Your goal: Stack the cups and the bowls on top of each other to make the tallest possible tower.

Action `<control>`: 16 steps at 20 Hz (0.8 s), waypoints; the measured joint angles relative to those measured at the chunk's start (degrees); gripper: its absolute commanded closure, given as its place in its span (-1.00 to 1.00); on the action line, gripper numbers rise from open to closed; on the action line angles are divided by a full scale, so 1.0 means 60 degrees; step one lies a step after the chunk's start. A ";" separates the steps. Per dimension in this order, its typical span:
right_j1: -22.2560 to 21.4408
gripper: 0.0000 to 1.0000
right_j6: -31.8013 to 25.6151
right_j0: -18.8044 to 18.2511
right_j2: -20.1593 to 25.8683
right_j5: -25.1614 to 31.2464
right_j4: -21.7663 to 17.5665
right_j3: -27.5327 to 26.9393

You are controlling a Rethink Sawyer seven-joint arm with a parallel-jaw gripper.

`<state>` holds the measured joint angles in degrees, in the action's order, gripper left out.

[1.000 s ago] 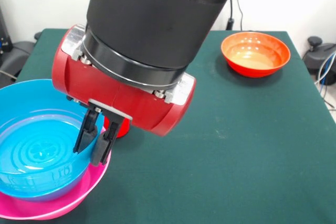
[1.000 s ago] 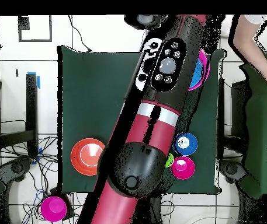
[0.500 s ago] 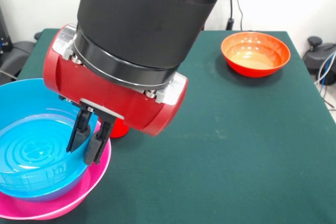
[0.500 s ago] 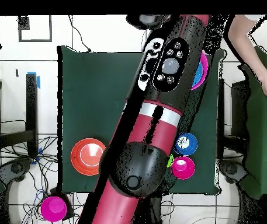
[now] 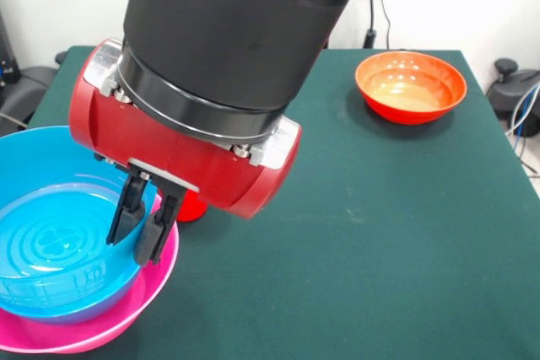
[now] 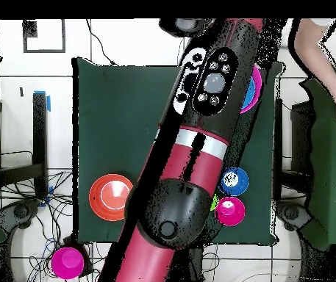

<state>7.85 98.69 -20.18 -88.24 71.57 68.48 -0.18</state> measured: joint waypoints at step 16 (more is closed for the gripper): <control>-0.0001 -1.00 0.0000 0.0000 0.0000 0.0000 -0.0002 0.0000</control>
<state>7.84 98.69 -20.18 -88.24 71.57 68.47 -0.18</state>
